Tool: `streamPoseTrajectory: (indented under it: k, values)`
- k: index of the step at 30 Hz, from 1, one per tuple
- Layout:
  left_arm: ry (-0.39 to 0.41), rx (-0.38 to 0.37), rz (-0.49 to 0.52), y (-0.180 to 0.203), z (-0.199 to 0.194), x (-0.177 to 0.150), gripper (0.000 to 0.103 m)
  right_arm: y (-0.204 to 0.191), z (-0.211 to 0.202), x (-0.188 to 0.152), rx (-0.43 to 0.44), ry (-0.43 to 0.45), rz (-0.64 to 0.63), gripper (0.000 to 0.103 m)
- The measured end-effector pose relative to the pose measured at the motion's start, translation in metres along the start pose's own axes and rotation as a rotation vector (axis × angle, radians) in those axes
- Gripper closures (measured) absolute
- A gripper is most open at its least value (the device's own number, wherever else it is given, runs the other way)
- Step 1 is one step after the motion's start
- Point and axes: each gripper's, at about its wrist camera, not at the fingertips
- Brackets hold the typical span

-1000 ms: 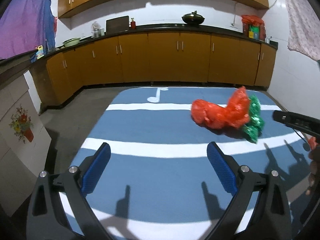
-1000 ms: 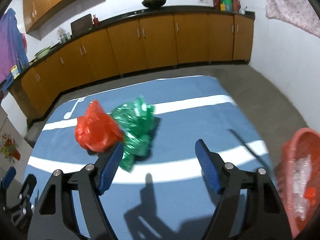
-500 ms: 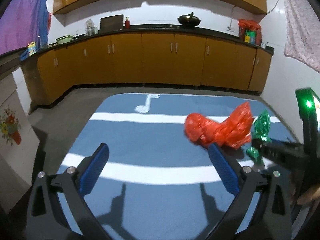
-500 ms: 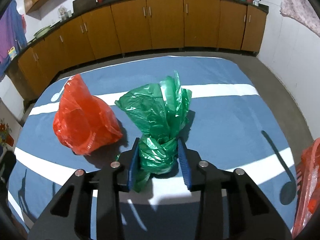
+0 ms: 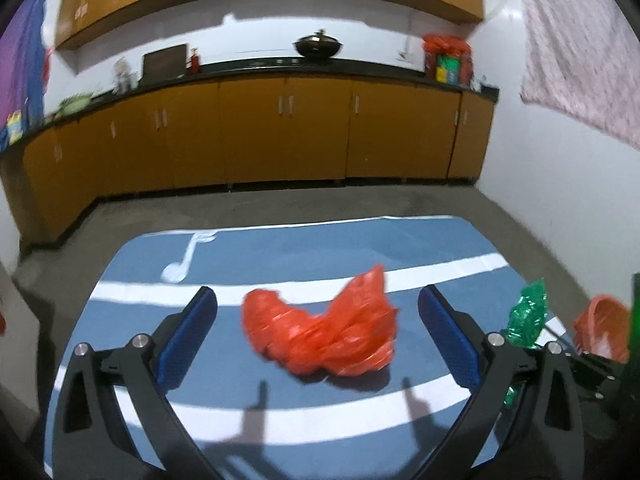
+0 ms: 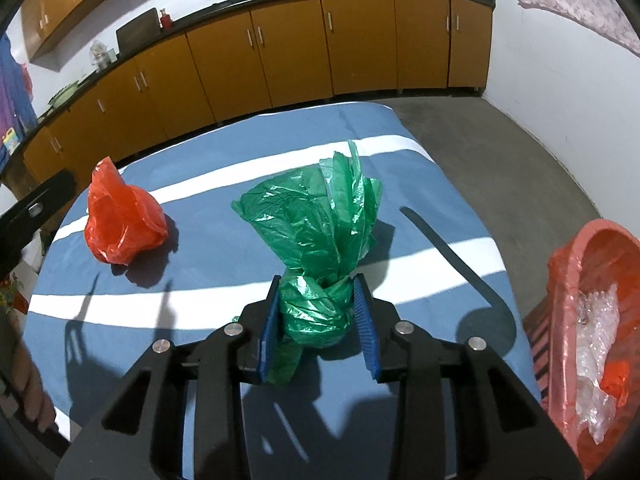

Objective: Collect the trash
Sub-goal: 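Grasp the green bag with the right tool while the left tool grasps a red bag, then carry both bags over the basket and open both tools to drop them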

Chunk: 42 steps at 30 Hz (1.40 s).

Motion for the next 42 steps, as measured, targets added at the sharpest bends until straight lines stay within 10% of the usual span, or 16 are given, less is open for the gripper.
streamPoseTrajectory:
  k: [5,11,14,42]
  values:
    - [-0.058,0.035,0.057,0.026,0.031,0.01,0.009,0.006,-0.003,-0.004,-0.001,-0.006,0.002,0.068]
    - [-0.169,-0.006,0.035,0.026,0.054,0.008,0.075,0.017,-0.012,-0.008,0.001,0.002,0.013,0.068]
    - [-0.164,-0.024,0.022,0.018,0.046,-0.002,0.085,0.02,-0.019,-0.01,0.008,0.008,0.023,0.068]
    - [-0.012,-0.173,0.174,0.084,-0.136,-0.057,0.088,0.09,-0.163,-0.077,-0.062,0.234,0.064,0.068]
Point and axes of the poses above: each gripper's, at about its wrist camera, not at the fingertips, and z roughly the way its jaws point, y to its right, x to its top, and after that the axes turned 14 degrees about -y, right-handed
